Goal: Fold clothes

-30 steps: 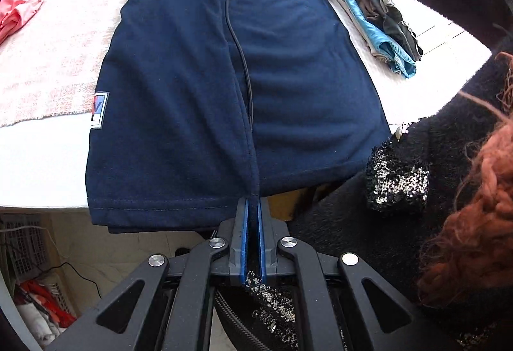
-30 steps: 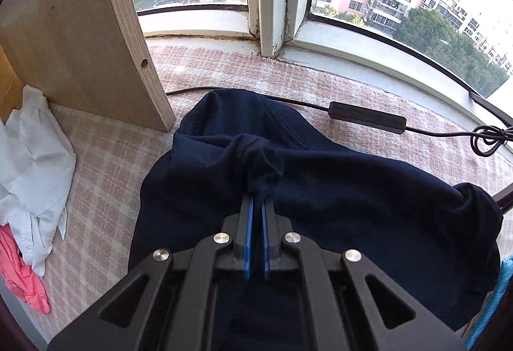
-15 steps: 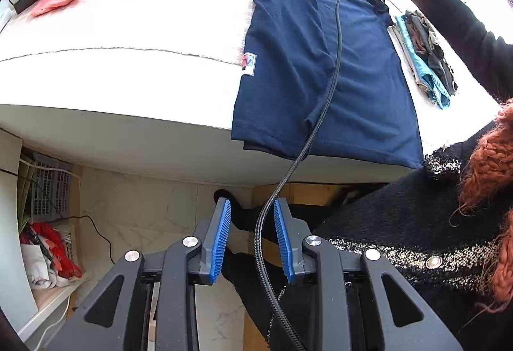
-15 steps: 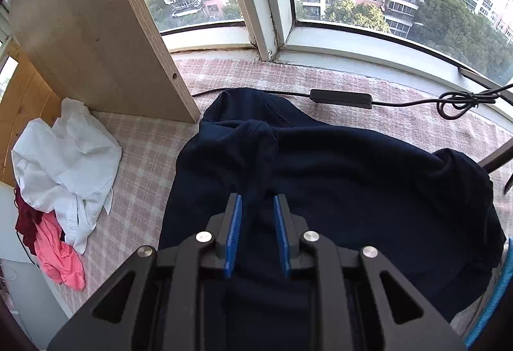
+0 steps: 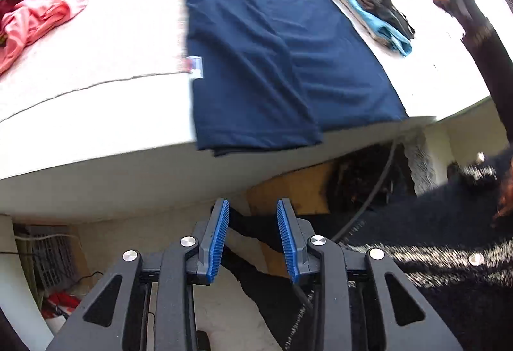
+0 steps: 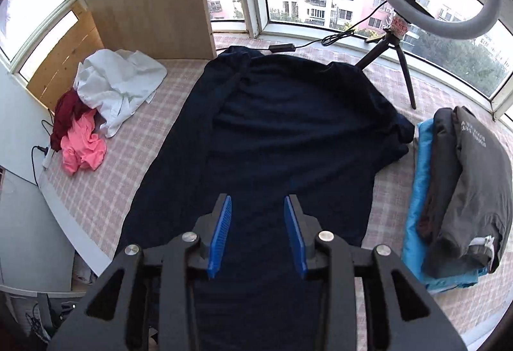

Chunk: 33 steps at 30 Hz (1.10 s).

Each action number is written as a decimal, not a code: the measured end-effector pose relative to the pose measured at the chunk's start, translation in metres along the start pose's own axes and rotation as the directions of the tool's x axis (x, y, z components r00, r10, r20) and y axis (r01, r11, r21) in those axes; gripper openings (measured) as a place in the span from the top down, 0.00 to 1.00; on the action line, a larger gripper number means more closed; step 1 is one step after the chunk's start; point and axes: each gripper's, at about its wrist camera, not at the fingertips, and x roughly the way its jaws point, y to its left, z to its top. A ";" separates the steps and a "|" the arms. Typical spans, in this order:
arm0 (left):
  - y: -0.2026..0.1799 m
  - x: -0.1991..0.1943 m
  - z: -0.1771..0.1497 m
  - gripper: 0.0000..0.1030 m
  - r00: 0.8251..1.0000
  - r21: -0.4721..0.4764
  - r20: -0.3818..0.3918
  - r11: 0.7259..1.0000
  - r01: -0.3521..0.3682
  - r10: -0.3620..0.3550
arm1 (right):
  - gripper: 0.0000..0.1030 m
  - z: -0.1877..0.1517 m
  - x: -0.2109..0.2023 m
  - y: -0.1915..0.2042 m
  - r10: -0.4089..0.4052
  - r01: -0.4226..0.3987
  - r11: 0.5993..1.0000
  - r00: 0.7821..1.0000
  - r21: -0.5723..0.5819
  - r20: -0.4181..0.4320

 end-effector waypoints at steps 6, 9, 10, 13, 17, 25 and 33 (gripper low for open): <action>0.013 0.028 0.015 0.71 0.999 0.116 -0.001 0.993 -0.031 0.032 | 0.62 -0.141 0.068 0.071 0.153 -0.159 0.987 0.972 -0.020 -0.180; 0.017 0.039 0.023 0.71 1.000 0.113 -0.021 0.993 -0.010 0.013 | 0.62 -0.171 0.084 0.089 0.208 -0.209 0.978 0.956 0.020 -0.206; 0.019 0.040 0.025 0.71 1.000 0.107 -0.020 0.994 0.004 -0.002 | 0.62 -0.176 0.087 0.093 0.228 -0.227 0.973 0.951 0.028 -0.210; 0.020 0.043 0.031 0.71 1.000 0.114 -0.022 0.993 0.020 -0.018 | 0.62 -0.182 0.096 0.107 0.212 -0.216 0.976 0.954 0.005 -0.212; 0.014 0.050 0.032 0.74 0.999 0.157 -0.044 0.988 0.005 0.002 | 0.62 -0.184 0.104 0.125 0.201 -0.216 0.975 0.953 -0.046 -0.226; 0.016 0.043 0.033 0.98 1.000 0.145 -0.010 0.989 0.012 -0.011 | 0.62 -0.150 0.105 0.127 0.178 -0.195 0.978 0.965 -0.074 -0.191; 0.014 0.033 0.028 0.99 1.000 0.103 0.025 0.995 0.014 -0.016 | 0.62 -0.090 0.121 0.096 0.116 -0.124 0.992 0.979 -0.038 -0.170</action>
